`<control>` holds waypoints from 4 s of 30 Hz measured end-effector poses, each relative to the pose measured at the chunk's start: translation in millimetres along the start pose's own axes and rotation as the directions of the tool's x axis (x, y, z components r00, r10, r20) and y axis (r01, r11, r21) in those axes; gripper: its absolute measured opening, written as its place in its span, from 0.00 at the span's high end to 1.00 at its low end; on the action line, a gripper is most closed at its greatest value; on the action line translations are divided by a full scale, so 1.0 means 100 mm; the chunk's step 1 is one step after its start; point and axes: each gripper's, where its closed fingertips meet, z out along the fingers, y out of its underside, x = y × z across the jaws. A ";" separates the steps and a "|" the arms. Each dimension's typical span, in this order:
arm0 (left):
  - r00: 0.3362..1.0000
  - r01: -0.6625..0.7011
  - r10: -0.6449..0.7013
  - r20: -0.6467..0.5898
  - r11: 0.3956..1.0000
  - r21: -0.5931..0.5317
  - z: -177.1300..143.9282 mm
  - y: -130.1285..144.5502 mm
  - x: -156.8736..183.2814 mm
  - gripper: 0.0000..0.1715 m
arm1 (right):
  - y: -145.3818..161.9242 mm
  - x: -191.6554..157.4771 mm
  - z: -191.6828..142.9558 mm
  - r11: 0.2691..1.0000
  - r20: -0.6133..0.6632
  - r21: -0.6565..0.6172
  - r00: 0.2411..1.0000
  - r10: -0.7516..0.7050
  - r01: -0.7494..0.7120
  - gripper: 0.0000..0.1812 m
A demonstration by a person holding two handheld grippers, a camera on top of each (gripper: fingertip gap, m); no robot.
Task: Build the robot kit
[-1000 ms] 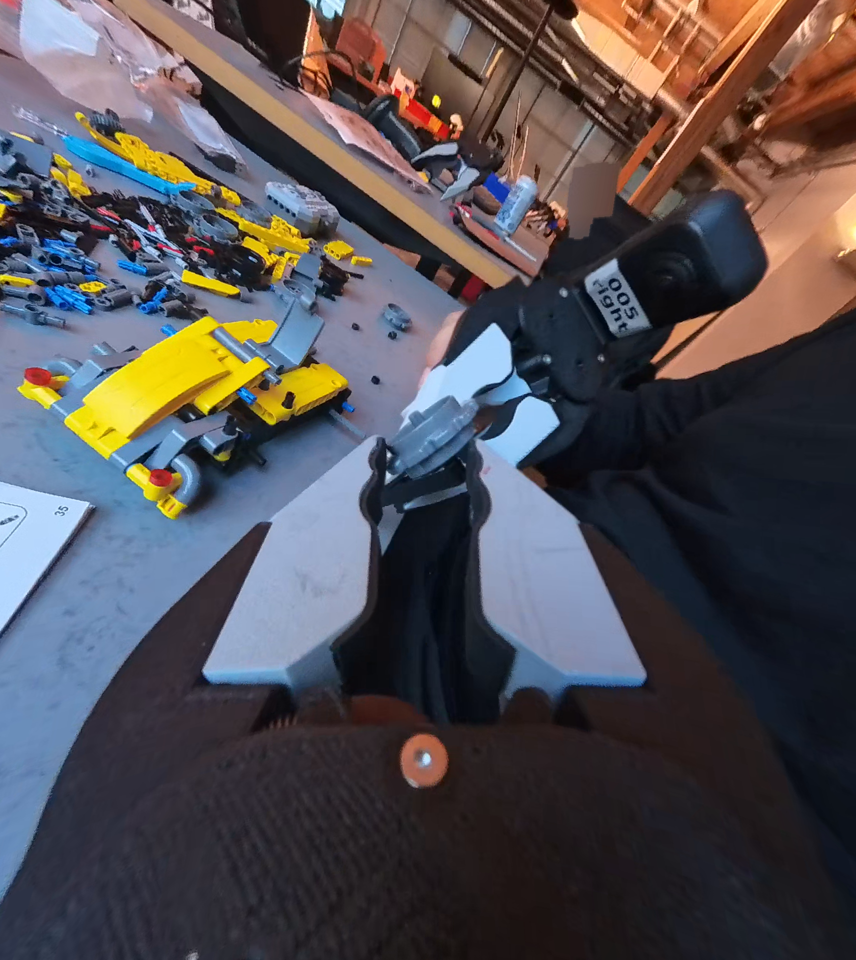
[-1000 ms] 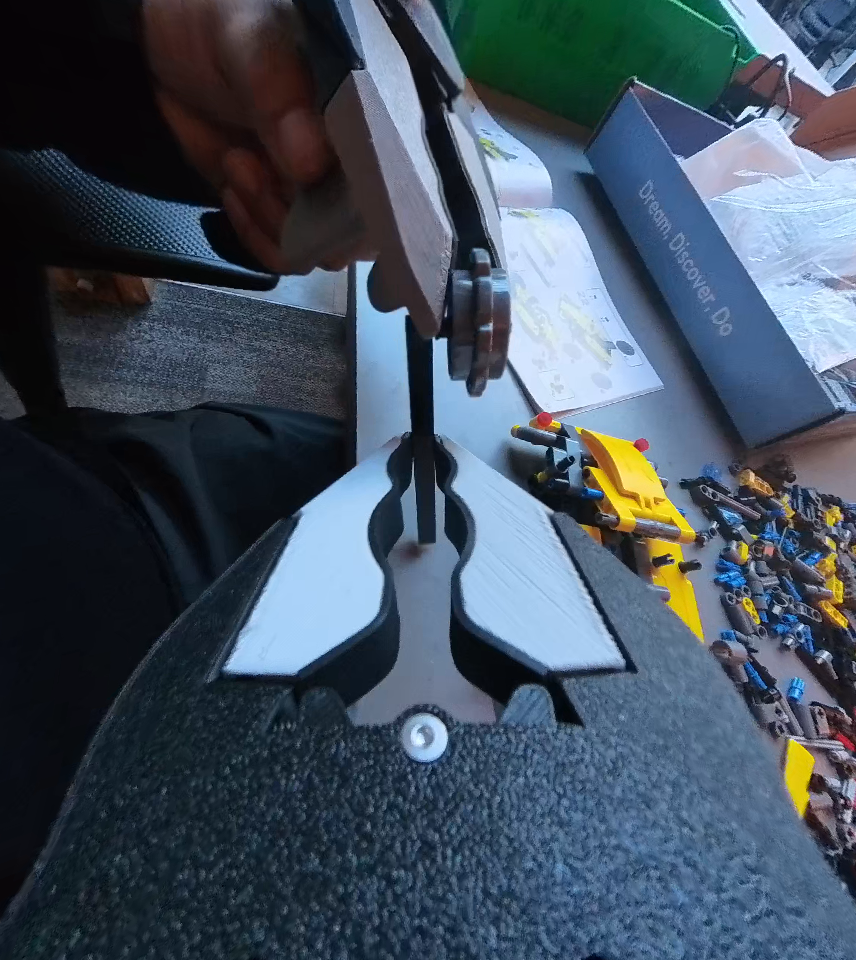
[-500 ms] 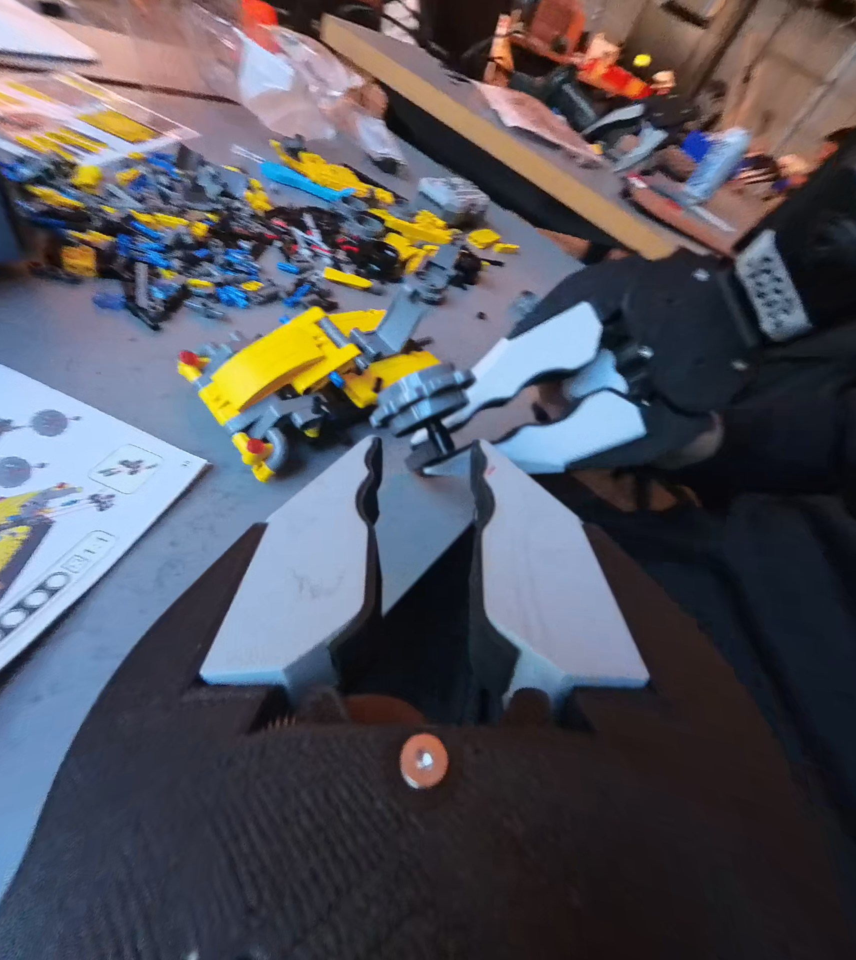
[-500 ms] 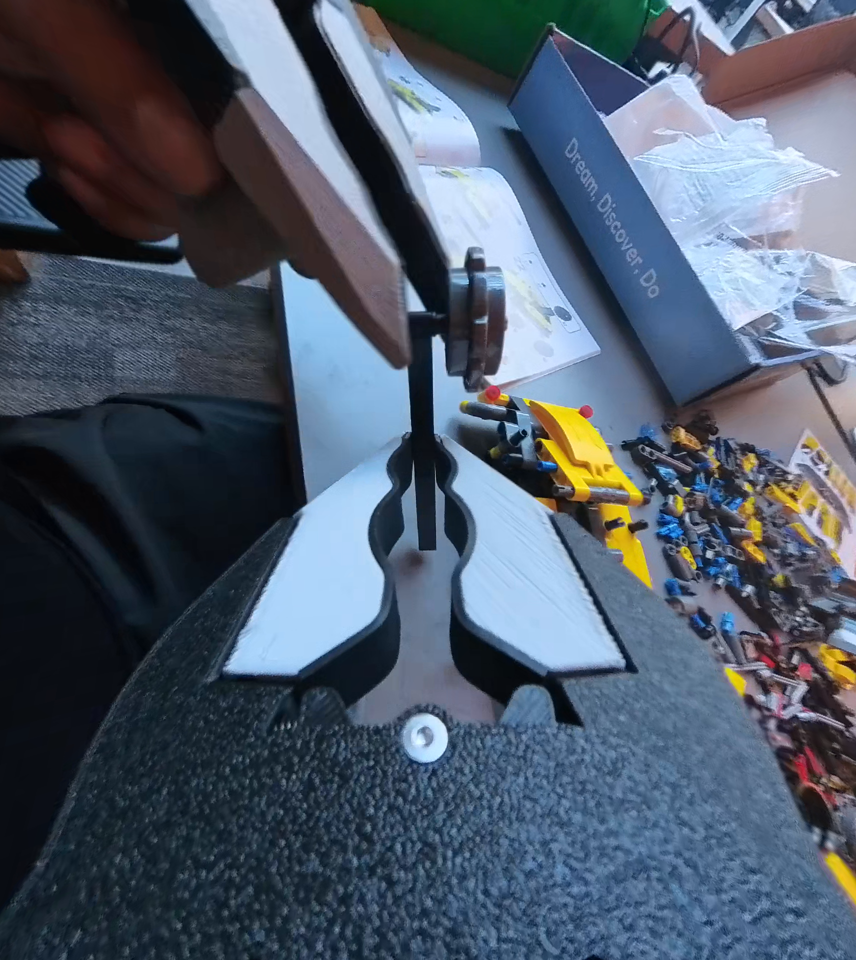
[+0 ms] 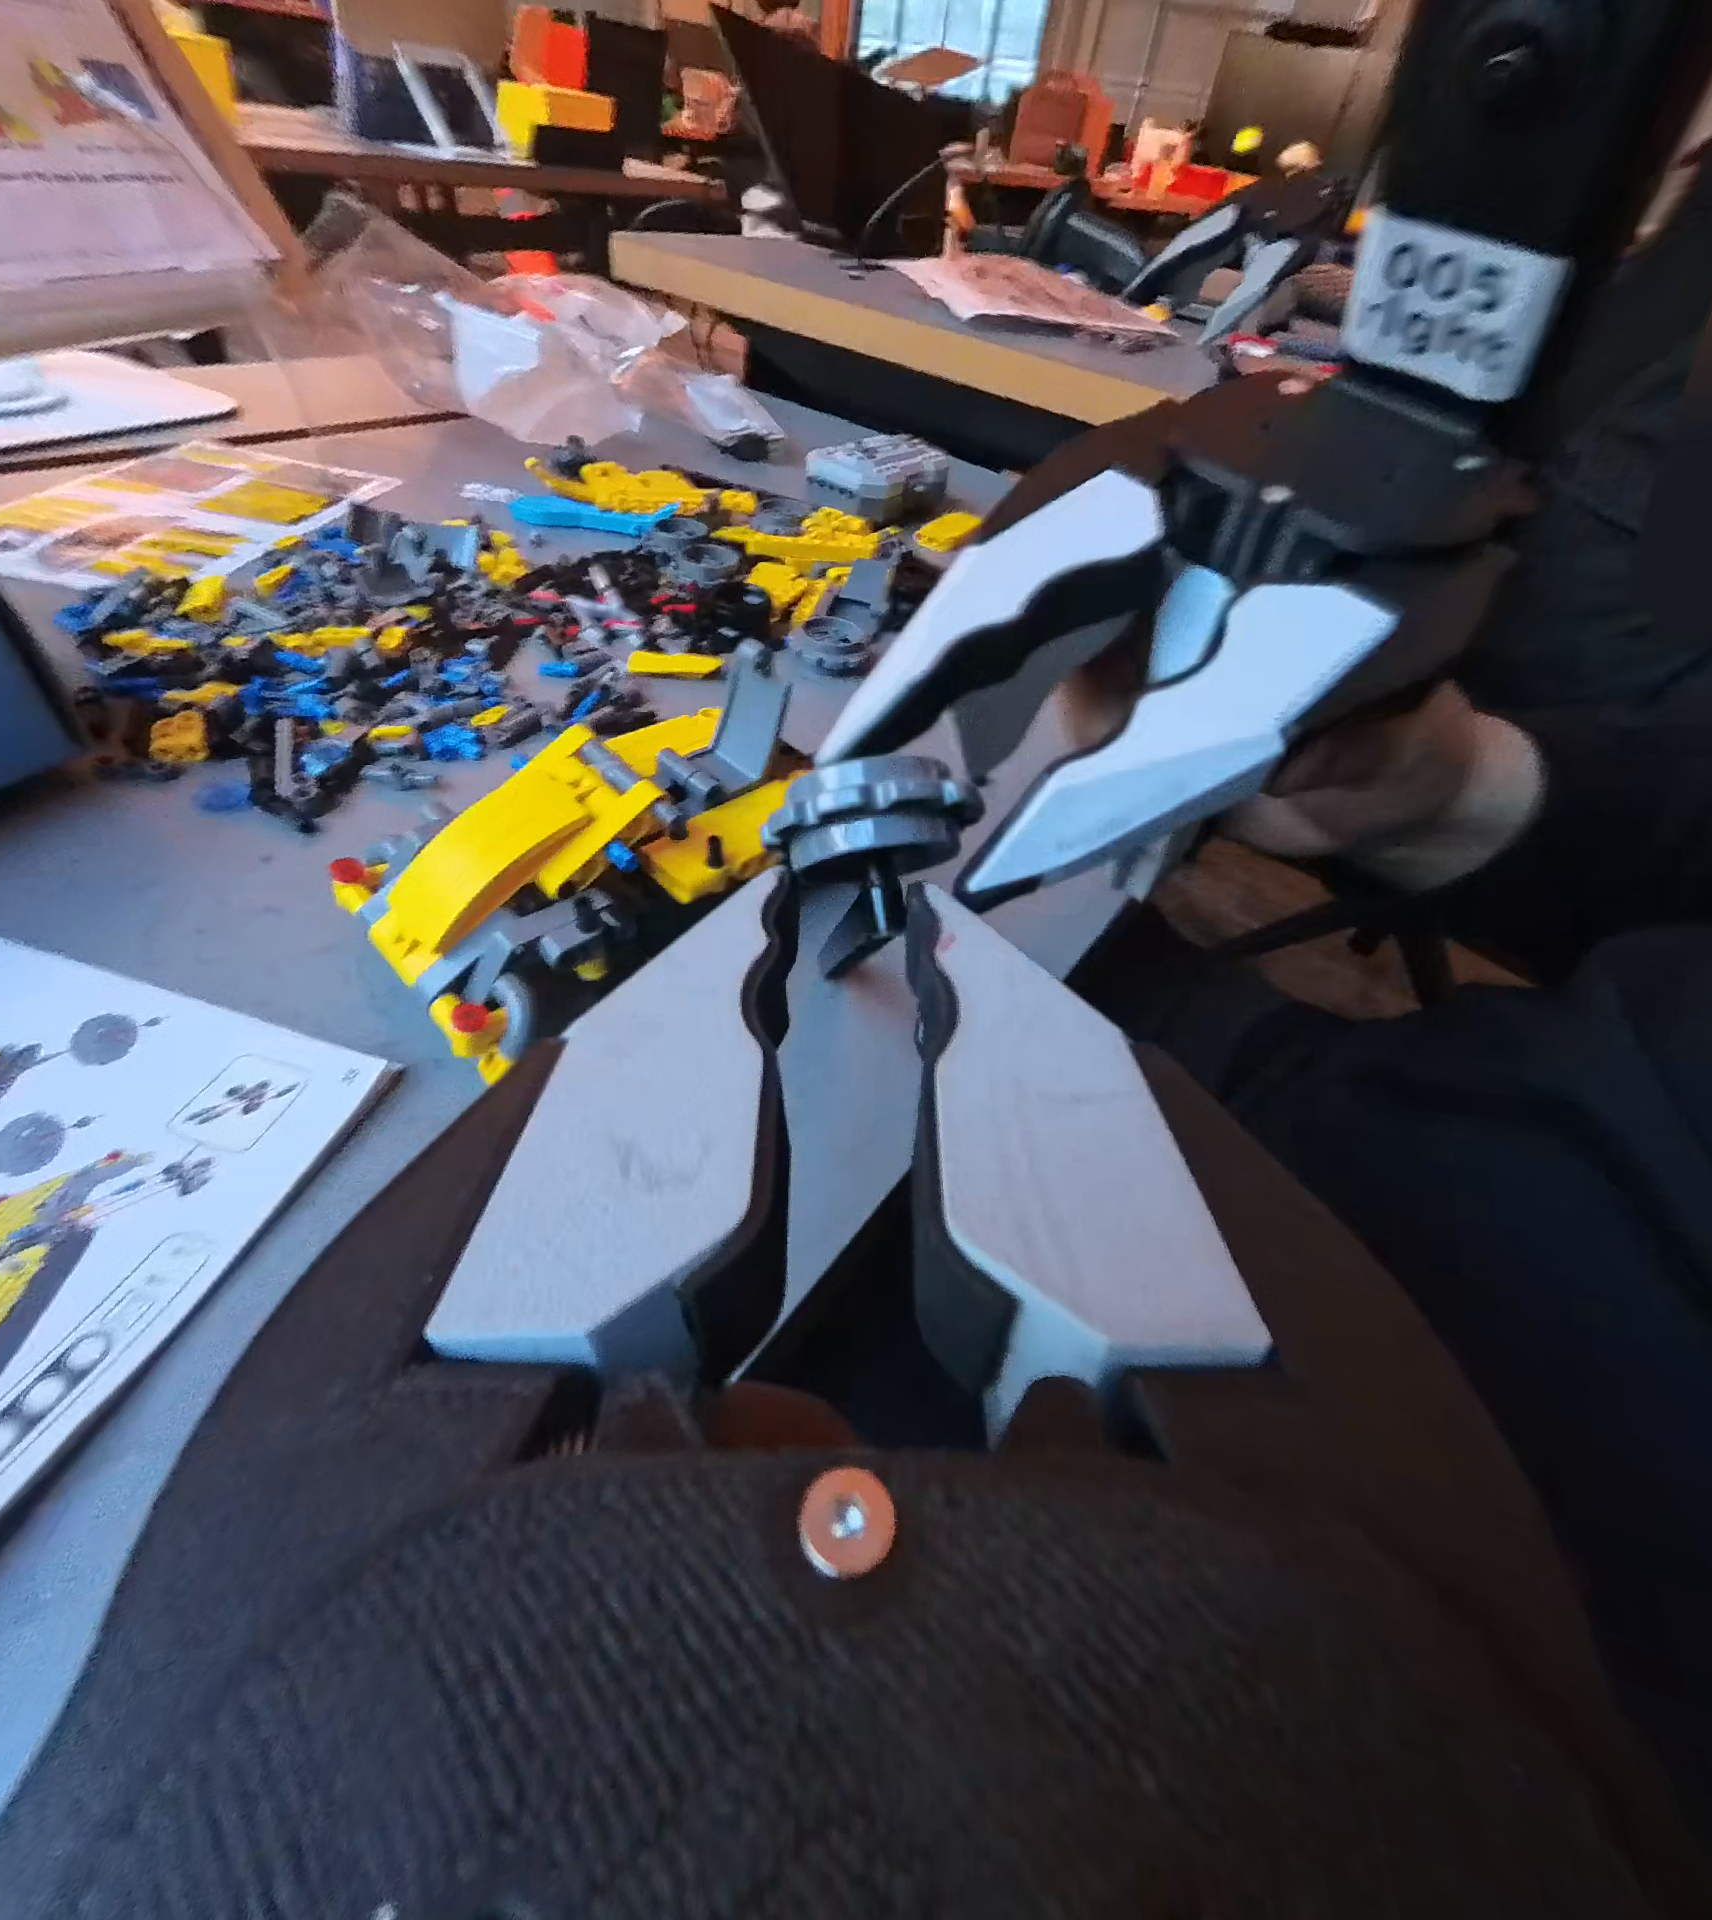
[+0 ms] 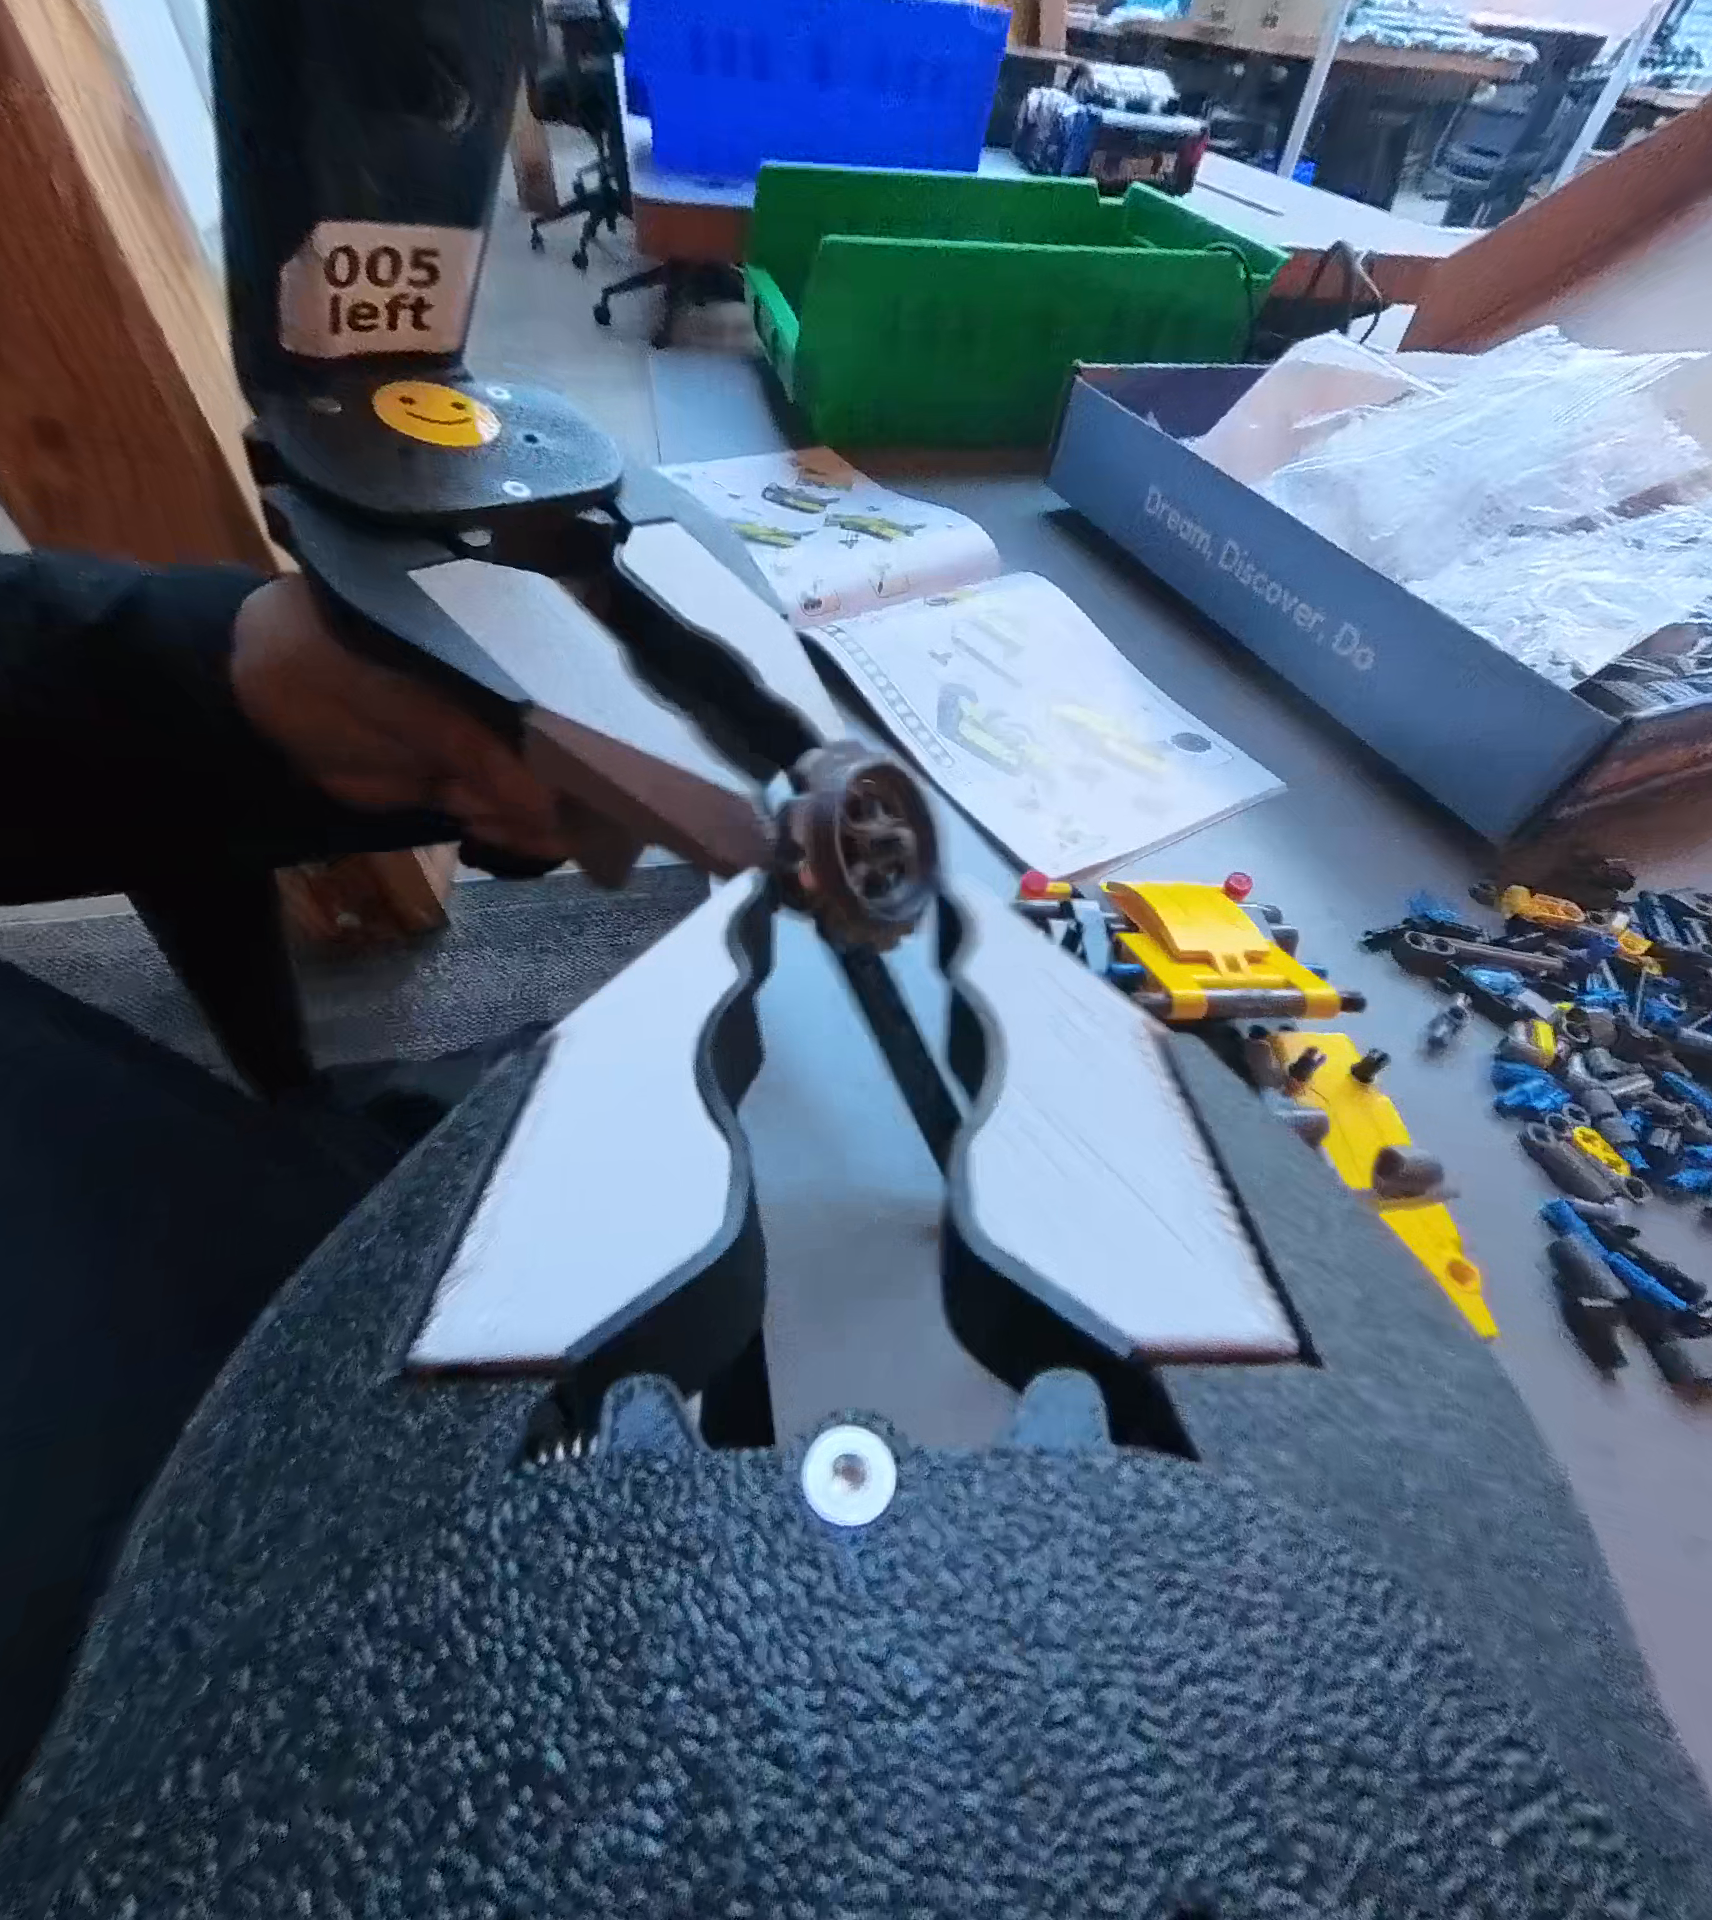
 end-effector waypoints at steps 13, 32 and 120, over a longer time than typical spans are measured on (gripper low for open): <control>0.979 -0.200 0.202 -0.031 0.979 0.045 -0.02 0.11 0.06 0.97 | 0.00 -0.11 0.02 0.998 0.075 0.015 0.995 -0.060 0.059 0.84; 0.974 -0.217 0.223 -0.036 0.970 0.111 0.06 0.01 0.12 0.97 | -0.09 -0.02 -0.03 0.993 0.138 0.043 0.984 -0.113 0.109 0.83; 0.798 0.477 -0.250 -0.548 0.818 0.321 -0.02 -1.02 0.10 0.98 | -0.86 0.26 -0.27 0.970 0.127 0.242 0.990 -0.069 0.036 0.73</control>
